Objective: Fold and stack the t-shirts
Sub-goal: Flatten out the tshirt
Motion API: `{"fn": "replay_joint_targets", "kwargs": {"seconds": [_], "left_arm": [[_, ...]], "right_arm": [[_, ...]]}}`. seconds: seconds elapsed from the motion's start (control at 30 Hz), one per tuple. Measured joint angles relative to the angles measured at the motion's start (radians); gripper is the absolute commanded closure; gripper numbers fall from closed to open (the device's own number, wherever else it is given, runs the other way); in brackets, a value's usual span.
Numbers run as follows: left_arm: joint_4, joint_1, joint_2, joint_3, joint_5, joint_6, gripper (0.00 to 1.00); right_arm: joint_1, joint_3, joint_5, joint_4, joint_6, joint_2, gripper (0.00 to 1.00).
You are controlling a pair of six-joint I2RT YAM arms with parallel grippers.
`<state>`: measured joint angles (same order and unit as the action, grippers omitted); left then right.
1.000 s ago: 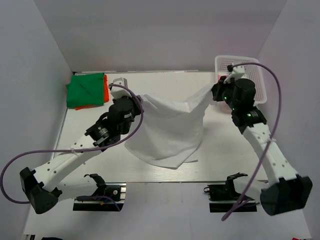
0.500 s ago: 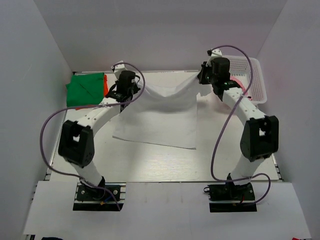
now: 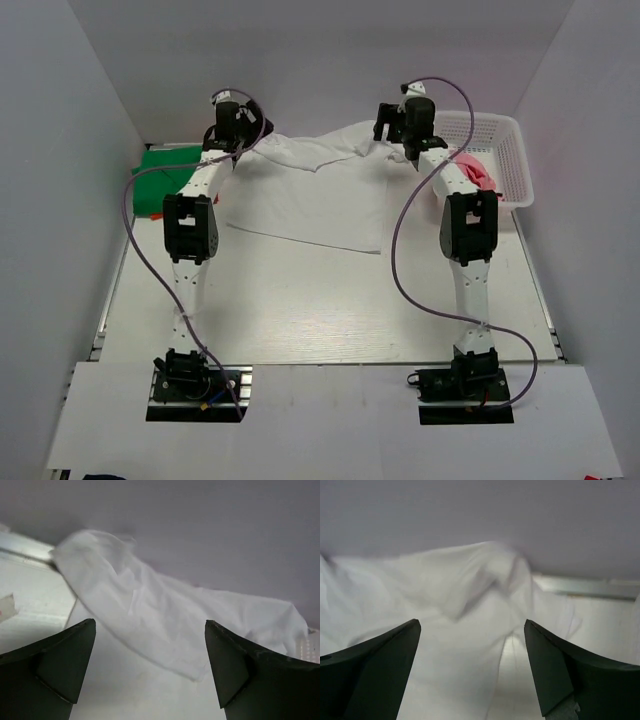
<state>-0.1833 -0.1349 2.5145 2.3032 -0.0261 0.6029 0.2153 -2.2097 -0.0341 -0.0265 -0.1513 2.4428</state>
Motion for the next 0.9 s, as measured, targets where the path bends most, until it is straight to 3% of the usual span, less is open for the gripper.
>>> {"fn": "replay_joint_targets", "kwargs": {"seconds": [0.2,0.4,0.57,0.9], "left_arm": [[0.028,0.011,-0.193,-0.401,-0.08,0.006,0.0],[0.059,-0.043,-0.435,-0.652,-0.132,0.006,0.0],[0.089,-0.09,-0.544,-0.8,-0.149,0.017,0.0],[0.026,-0.149,-0.538,-0.924,-0.122,0.055,0.0]], "right_arm": [[0.011,0.399,0.091,0.03,0.004,-0.266,0.1],[0.067,0.685,0.151,0.072,0.001,-0.538,0.1],[0.1,0.763,0.177,0.079,-0.023,-0.525,0.1],[0.135,0.835,0.187,0.023,-0.079,-0.416,0.1]]}}
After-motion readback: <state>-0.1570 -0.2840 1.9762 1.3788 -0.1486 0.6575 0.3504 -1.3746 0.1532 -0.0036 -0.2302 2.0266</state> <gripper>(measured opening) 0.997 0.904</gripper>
